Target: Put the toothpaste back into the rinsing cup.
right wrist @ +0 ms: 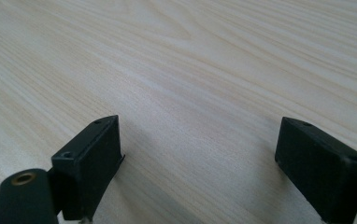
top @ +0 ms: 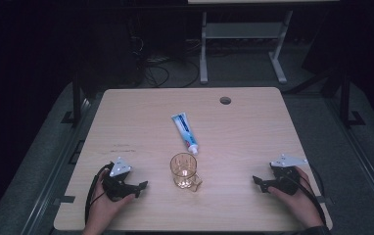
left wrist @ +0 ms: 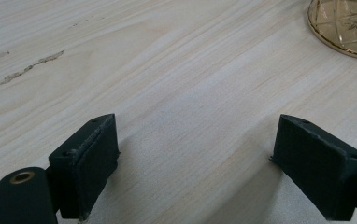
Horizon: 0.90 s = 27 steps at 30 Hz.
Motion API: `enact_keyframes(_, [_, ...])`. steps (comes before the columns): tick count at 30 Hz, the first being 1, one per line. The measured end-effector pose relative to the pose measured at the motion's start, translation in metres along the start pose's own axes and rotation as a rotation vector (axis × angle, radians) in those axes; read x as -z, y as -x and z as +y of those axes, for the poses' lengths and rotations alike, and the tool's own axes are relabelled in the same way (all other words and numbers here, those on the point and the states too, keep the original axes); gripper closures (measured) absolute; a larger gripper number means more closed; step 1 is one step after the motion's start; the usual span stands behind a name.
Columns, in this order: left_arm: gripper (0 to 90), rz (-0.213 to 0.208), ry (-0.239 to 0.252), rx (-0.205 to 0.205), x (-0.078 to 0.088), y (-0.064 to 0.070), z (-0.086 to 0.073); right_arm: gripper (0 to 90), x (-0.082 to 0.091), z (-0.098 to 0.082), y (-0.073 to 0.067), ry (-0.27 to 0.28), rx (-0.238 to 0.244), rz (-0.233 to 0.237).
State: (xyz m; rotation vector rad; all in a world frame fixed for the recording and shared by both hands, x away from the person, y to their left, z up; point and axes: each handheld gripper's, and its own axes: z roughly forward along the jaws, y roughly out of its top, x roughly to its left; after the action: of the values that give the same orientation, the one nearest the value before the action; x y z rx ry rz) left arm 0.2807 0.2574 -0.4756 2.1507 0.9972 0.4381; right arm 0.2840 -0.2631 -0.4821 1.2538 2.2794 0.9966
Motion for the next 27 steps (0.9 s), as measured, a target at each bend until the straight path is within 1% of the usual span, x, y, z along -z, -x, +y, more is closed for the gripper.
enact_keyframes(9, [12.9,-0.001,-0.001,0.001,0.0,0.0,0.0,13.9,0.0,0.0,0.0,0.0,0.001,0.0])
enact_keyframes(10, [12.9,-0.001,-0.001,0.001,0.0,0.0,0.0,20.0,0.001,0.0,0.0,-0.004,0.0,-0.002])
enact_keyframes(11, [12.9,-0.001,-0.001,0.001,0.0,0.0,0.0,20.0,0.001,0.0,0.0,-0.004,0.0,-0.002])
enact_keyframes(12, [12.9,-0.001,-0.001,0.0,0.0,0.0,0.0,27.2,0.004,0.002,0.0,-0.011,-0.001,0.005])
enact_keyframes(13, [13.0,-0.001,-0.001,0.0,0.0,0.0,0.0,28.7,0.004,0.002,0.001,-0.011,-0.009,0.01])
enact_keyframes(14, [13.2,0.0,-0.001,0.0,0.0,0.0,0.0,33.9,0.005,0.003,0.001,-0.009,-0.018,0.019])
enact_keyframes(15, [13.2,0.0,-0.001,0.0,0.0,0.0,0.0,33.9,0.005,0.003,0.001,-0.009,-0.018,0.019])
enact_keyframes(16, [13.4,0.0,0.001,0.002,0.0,0.0,0.0,38.5,0.007,0.004,0.001,-0.009,-0.026,0.034])
enact_keyframes(17, [13.6,0.0,0.001,0.002,0.0,0.0,0.0,38.5,0.007,0.004,0.001,-0.009,-0.026,0.034])
enact_keyframes(18, [13.6,0.0,0.001,0.003,0.001,-0.001,0.0,46.5,0.009,0.006,0.001,-0.007,-0.035,0.044])
enact_keyframes(19, [13.6,0.0,0.001,0.003,0.001,-0.001,0.0,48.1,0.009,0.006,0.001,-0.006,-0.036,0.053])
enact_keyframes(20, [13.6,0.0,0.001,0.004,0.001,-0.001,0.0,52.4,0.01,0.007,0.001,-0.006,-0.041,0.059])
enact_keyframes(21, [14.2,0.0,0.001,0.004,0.001,-0.001,0.0,52.4,0.01,0.007,0.001,-0.006,-0.041,0.059])
enact_keyframes(22, [14.5,0.014,0.002,0.012,0.001,-0.002,-0.001,59.0,0.012,0.008,0.001,-0.002,-0.053,0.07])
enact_keyframes(23, [14.5,0.014,0.002,0.012,0.001,-0.002,-0.001,59.0,0.012,0.008,0.001,-0.002,-0.053,0.07])
enact_keyframes(24, [14.5,0.017,0.002,0.014,0.001,-0.002,-0.001,68.3,0.014,0.009,0.002,-0.003,-0.066,0.087])
enact_keyframes(25, [14.5,0.017,0.002,0.014,0.001,-0.002,-0.001,68.3,0.014,0.009,0.002,-0.003,-0.066,0.087])
enact_keyframes(26, [14.4,0.017,0.002,0.014,0.001,-0.002,-0.001,75.8,0.015,0.011,0.003,-0.005,-0.067,0.102])
enact_keyframes(27, [14.5,0.017,0.002,0.014,0.001,-0.002,-0.001,75.8,0.015,0.011,0.003,-0.005,-0.067,0.102])
